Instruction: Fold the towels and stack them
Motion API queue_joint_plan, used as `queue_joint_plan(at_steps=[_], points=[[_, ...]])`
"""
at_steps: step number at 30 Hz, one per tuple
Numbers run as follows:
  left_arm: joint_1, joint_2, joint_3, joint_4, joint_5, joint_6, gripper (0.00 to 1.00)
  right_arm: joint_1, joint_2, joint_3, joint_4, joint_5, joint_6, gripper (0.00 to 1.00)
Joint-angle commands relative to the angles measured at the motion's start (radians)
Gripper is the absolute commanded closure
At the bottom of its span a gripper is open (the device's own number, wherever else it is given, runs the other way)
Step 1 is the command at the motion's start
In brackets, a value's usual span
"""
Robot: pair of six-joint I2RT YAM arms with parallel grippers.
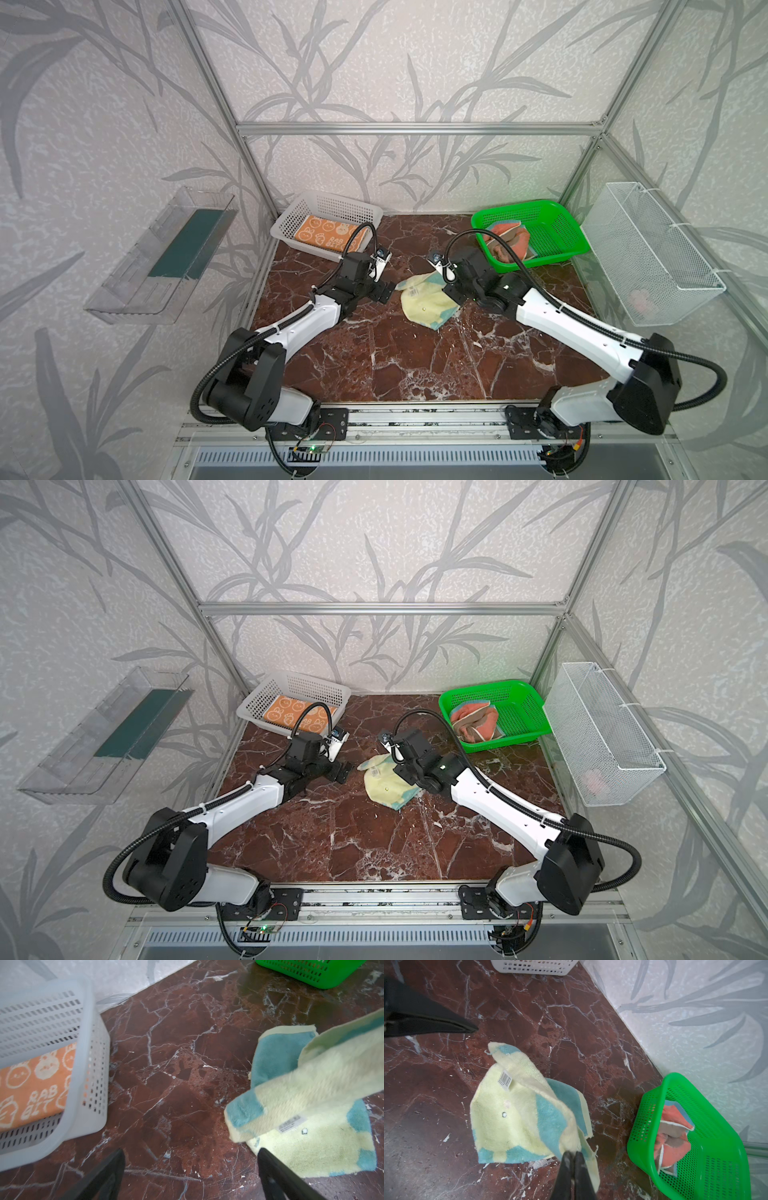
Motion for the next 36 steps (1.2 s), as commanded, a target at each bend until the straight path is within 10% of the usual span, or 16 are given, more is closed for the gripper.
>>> queue_joint_plan(at_steps=[1,12,26,36], points=[[-0.014,0.019,0.029,0.037,0.087,0.098,0.01,-0.028,-0.068,-0.017,0.047,-0.038,0.003,1.00],[-0.054,0.060,0.009,0.124,0.113,0.324,0.02,-0.038,-0.082,-0.060,0.066,-0.054,-0.023,1.00],[0.013,0.063,0.007,0.266,-0.051,0.098,0.04,0.044,-0.021,-0.026,0.004,-0.310,-0.041,1.00],[0.037,0.052,-0.021,0.267,-0.004,0.261,0.04,0.112,-0.031,-0.204,-0.066,-0.470,0.168,1.00]])
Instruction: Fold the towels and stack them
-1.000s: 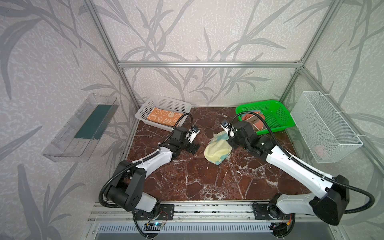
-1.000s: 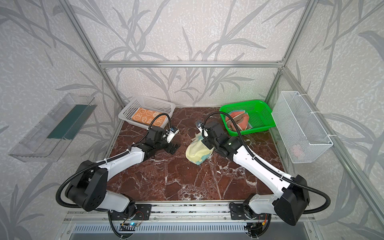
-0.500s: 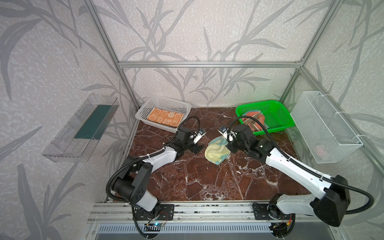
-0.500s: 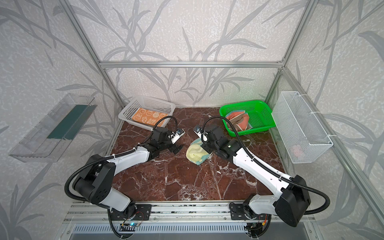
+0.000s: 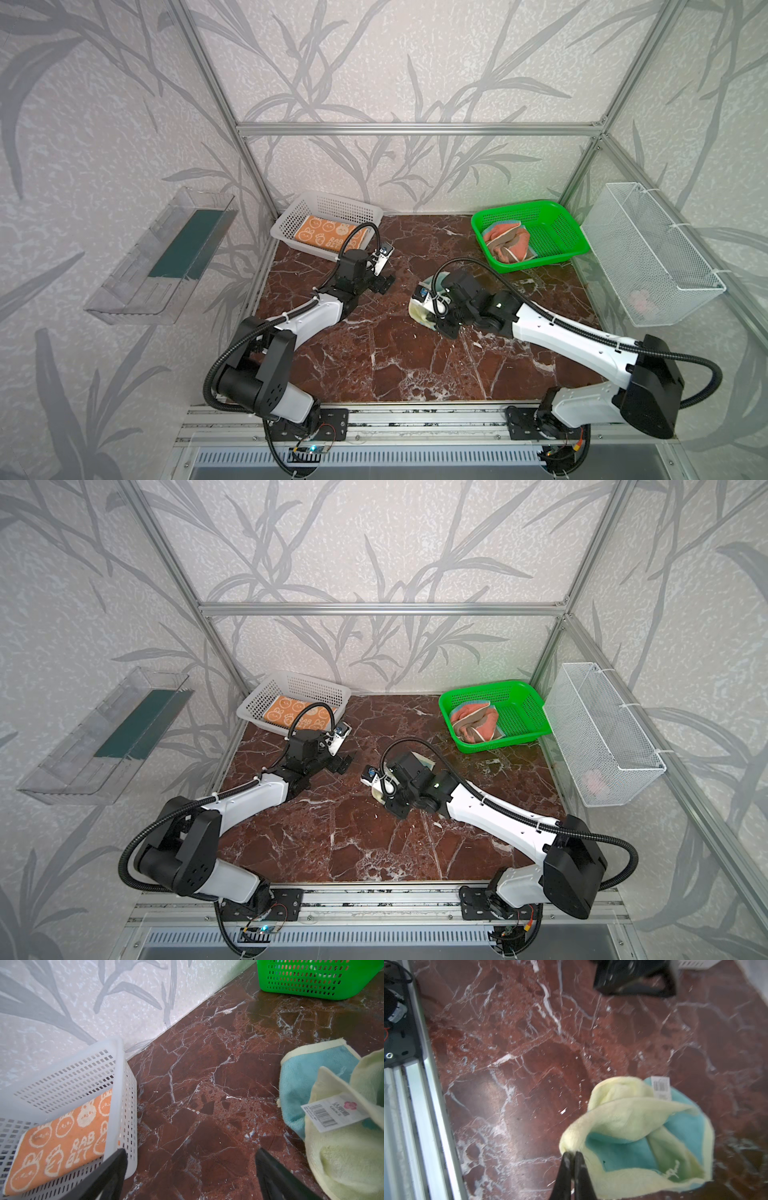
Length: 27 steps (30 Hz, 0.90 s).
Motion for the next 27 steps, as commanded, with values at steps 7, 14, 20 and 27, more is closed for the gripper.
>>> queue_joint_plan(at_steps=[7,14,20,27], points=[[-0.005,0.064,0.094,-0.135,0.128,0.236,0.04,-0.060,-0.091,-0.102,-0.104,0.097,0.260,1.00],[-0.091,0.125,0.112,-0.126,0.198,0.438,0.05,-0.083,-0.127,-0.161,-0.091,0.170,0.319,1.00],[-0.194,0.233,0.191,-0.078,0.105,0.495,0.07,-0.139,-0.171,-0.204,-0.101,0.232,0.392,1.00],[-0.243,0.336,0.364,-0.136,-0.022,0.423,0.10,-0.141,-0.202,-0.247,-0.087,0.235,0.391,1.00]])
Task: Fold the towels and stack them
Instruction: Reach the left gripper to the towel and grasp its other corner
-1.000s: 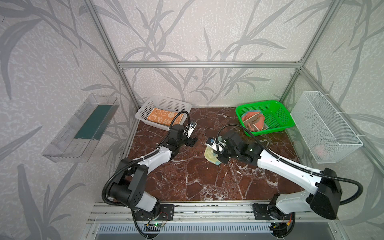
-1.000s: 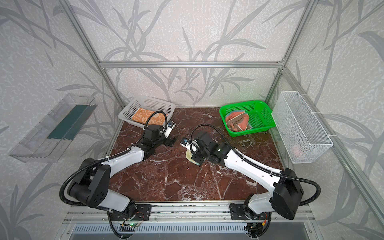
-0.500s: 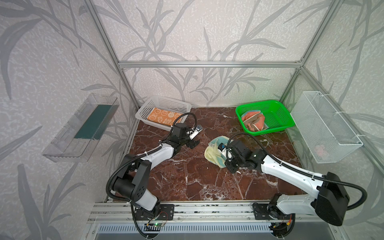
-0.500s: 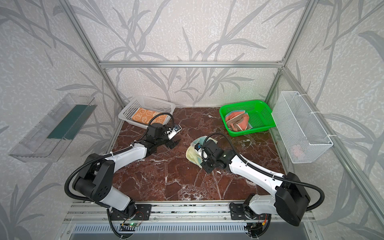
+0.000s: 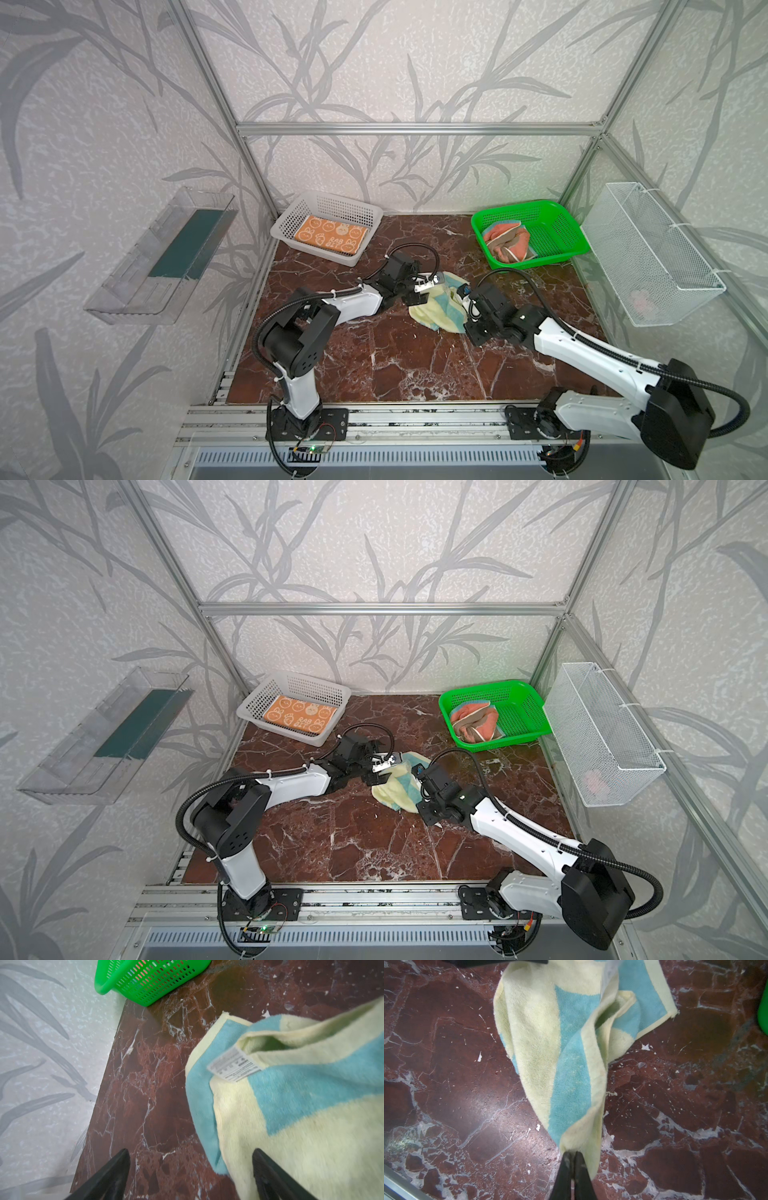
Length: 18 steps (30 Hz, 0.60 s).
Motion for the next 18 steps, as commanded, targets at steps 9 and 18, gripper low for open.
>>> queue_joint_plan(at_steps=[9,18], points=[[-0.009,0.157,0.411,-0.396,0.024,-0.151,0.13,-0.001,-0.060,-0.057,0.023,0.040,0.056,1.00],[-0.043,0.263,0.503,-0.507,0.122,-0.112,0.13,-0.001,-0.103,-0.094,0.079,0.045,0.086,1.00]])
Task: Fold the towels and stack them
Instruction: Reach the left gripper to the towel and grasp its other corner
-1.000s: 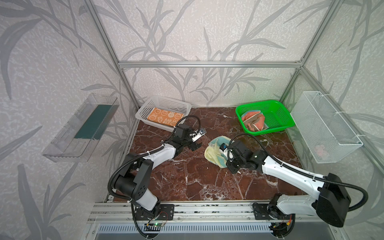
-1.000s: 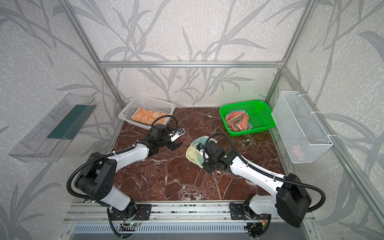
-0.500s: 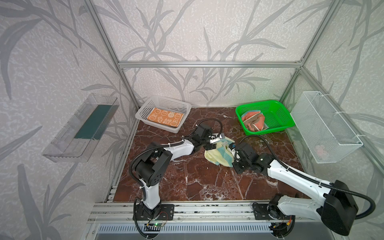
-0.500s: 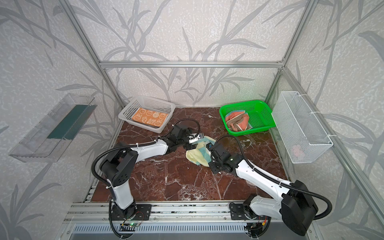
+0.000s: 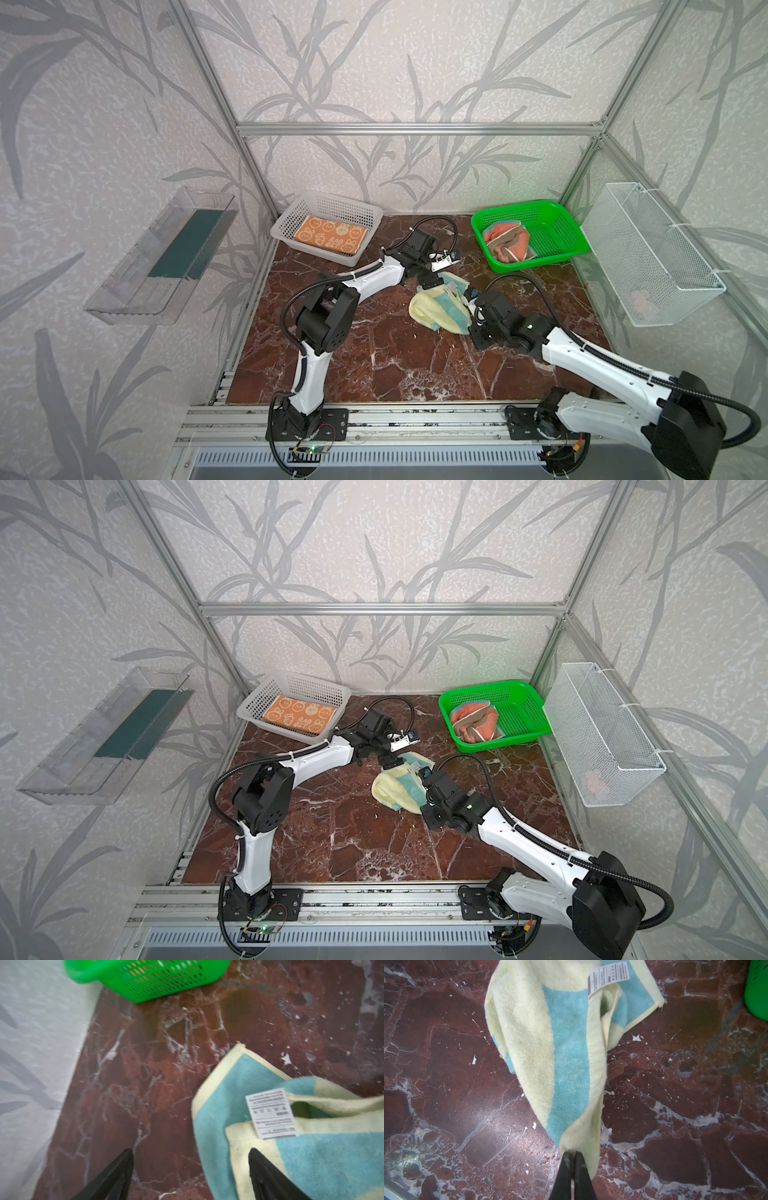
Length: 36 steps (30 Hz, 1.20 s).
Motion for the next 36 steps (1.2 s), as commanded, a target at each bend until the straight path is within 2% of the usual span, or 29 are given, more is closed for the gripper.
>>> queue_joint_plan(at_steps=[1,11,20,27,28,31,33,35,36], points=[[-0.024,0.023,0.032,-0.062,0.059,0.019,0.13,-0.001,-0.017,-0.013,0.030,0.012,0.019,1.00],[-0.043,0.050,0.037,-0.019,0.176,-0.006,0.15,-0.001,-0.018,-0.013,0.030,0.007,0.020,1.00],[-0.045,0.086,0.054,-0.064,0.195,0.005,0.26,-0.001,-0.044,-0.018,0.016,0.027,0.020,1.00],[-0.047,0.119,0.082,-0.090,0.165,-0.004,0.46,-0.001,-0.061,-0.023,0.010,0.038,0.025,1.00],[-0.045,0.118,0.081,-0.086,0.163,-0.004,0.52,-0.001,-0.062,-0.022,0.010,0.039,0.025,1.00],[-0.046,0.114,0.078,-0.084,0.163,0.005,0.78,-0.001,-0.062,-0.021,0.008,0.044,0.025,1.00],[-0.046,0.103,0.067,-0.075,0.154,0.009,0.85,-0.001,-0.061,-0.021,0.006,0.047,0.025,1.00],[-0.046,0.086,0.051,-0.056,0.143,0.010,1.00,-0.001,-0.059,-0.019,0.004,0.050,0.026,1.00],[-0.045,0.072,0.038,-0.034,0.127,0.004,1.00,-0.001,-0.059,-0.017,0.002,0.051,0.026,1.00]])
